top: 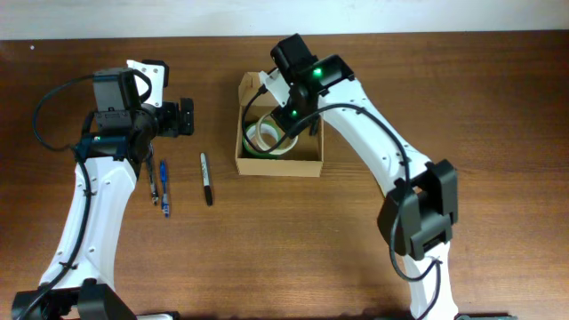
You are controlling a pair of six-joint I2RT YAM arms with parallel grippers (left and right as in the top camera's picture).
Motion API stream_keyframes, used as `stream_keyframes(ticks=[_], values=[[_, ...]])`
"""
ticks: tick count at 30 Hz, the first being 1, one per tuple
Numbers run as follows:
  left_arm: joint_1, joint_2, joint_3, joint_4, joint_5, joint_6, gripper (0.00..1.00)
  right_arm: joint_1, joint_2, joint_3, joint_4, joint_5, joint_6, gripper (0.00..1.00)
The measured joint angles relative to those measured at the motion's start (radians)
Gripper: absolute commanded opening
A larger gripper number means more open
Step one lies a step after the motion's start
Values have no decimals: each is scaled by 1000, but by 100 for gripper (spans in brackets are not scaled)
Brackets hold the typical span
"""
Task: Pack container
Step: 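Carry the masking tape into the box and release it on the green tape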
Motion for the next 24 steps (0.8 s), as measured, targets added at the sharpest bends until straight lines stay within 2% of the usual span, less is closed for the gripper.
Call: stream_keyframes(ticks=[9, 24], values=[[0, 0, 0, 0, 0, 0, 99, 0, 29, 0, 132, -3, 16, 4], [0, 0, 0, 0, 0, 0, 99, 32, 74, -1, 121, -3, 36, 4]])
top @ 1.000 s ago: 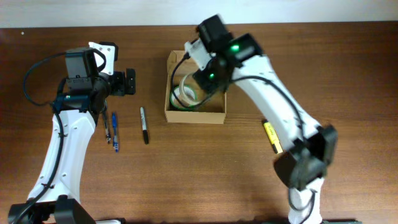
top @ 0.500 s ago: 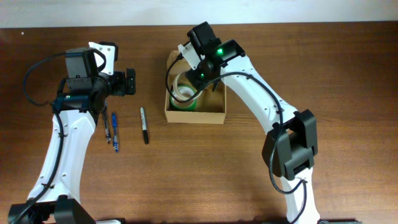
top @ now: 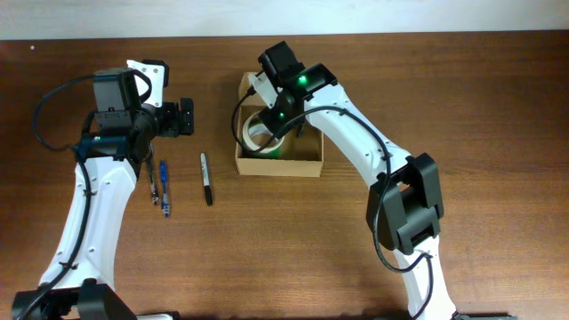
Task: Pack container
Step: 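Carry the masking tape into the box and release it on the green tape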
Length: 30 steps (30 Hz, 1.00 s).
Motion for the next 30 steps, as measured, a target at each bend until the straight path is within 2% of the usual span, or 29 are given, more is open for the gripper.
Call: stream_keyframes(ticks=[12, 16, 24, 30], values=[[0, 0, 0, 0, 0, 0, 99, 5, 53, -17, 12, 0, 1, 4], [0, 0, 0, 0, 0, 0, 99, 5, 54, -17, -6, -1, 10, 36], [0, 0, 0, 0, 0, 0, 99, 5, 40, -16, -55, -4, 5, 40], [0, 0, 0, 0, 0, 0, 99, 5, -100, 5, -83, 10, 5, 50]])
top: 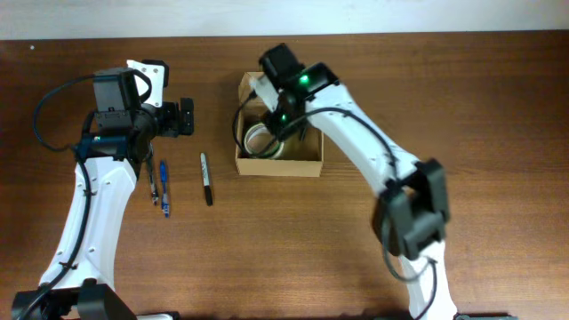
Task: Pack container
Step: 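Carry the masking tape into the box and release it on the green tape, then move the right gripper to the yellow highlighter and grasp it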
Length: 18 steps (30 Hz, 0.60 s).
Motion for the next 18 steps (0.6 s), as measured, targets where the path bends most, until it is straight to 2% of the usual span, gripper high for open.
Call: stream_keyframes(ticks=[6, 10, 15, 18], values=[[0, 0, 0, 0, 0, 0, 99, -23, -293, 38, -17, 49, 0, 53], [0, 0, 0, 0, 0, 0, 99, -125, -456, 61, -45, 85, -2, 55], [0, 0, 0, 0, 0, 0, 99, -321, -525, 32, -40, 115, 30, 59], [0, 0, 0, 0, 0, 0, 99, -409, -527, -71, -66, 116, 74, 59]])
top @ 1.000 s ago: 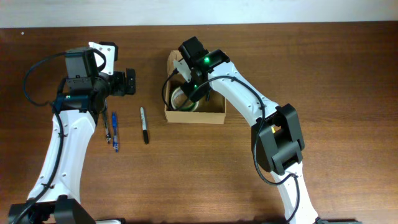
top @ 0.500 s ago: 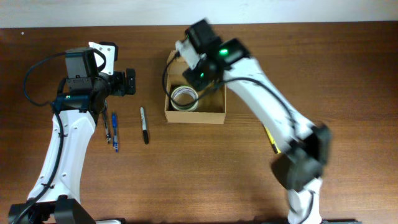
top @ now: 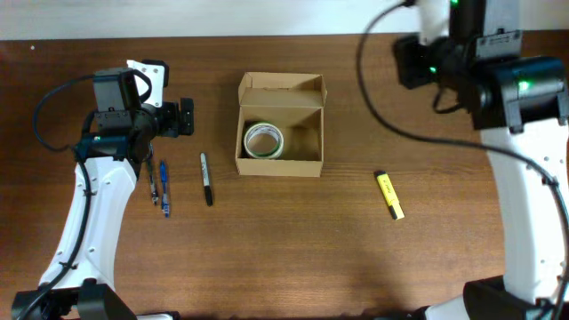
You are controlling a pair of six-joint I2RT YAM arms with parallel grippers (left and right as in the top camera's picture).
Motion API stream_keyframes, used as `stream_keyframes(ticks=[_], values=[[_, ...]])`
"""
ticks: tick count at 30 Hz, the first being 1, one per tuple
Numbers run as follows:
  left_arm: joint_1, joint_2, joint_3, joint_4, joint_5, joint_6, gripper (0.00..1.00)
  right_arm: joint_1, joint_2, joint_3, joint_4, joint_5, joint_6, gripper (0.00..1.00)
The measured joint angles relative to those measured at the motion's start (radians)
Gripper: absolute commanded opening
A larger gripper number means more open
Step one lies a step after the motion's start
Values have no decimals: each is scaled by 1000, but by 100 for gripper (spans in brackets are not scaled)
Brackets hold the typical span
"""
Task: Pack container
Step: 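Move the right gripper to the yellow highlighter and grasp it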
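Observation:
An open cardboard box [top: 307, 160] stands mid-table, with a roll of tape [top: 264, 140] lying flat in its left part. A yellow highlighter [top: 388, 195] lies on the table to the right of the box. Left of the box lie a black marker [top: 205, 179], a blue pen [top: 164, 187] and a thin dark pen [top: 153, 182]. My left gripper [top: 185, 116] hovers above the pens, open and holding nothing. My right gripper [top: 404, 62] is raised at the back right, away from the box; its jaws are not discernible.
The box's lid flap [top: 280, 86] stands open toward the back. The white wall edge [top: 222, 18] runs along the far side of the wooden table [top: 267, 258]. The right arm's body [top: 524, 160] reaches along the right side.
My right gripper was down in the box at the tape roll; now it is raised at the back right. The tape lies alone in the box. The yellow highlighter shows now.
My right gripper was in the box's left part over the tape roll at all three earlier moments, shifting slightly. Now it has withdrawn to the back right and the roll stays in the box. The left arm and the pens have not moved.

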Motion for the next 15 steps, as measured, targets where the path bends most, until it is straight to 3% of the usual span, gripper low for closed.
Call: stream_keyframes(ticks=[4, 15], values=[[0, 0, 0, 0, 0, 0, 99, -45, 16, -213, -30, -21, 48, 66], [0, 0, 0, 0, 0, 0, 99, -46, 33, -682, 0, -50, 103, 66]])
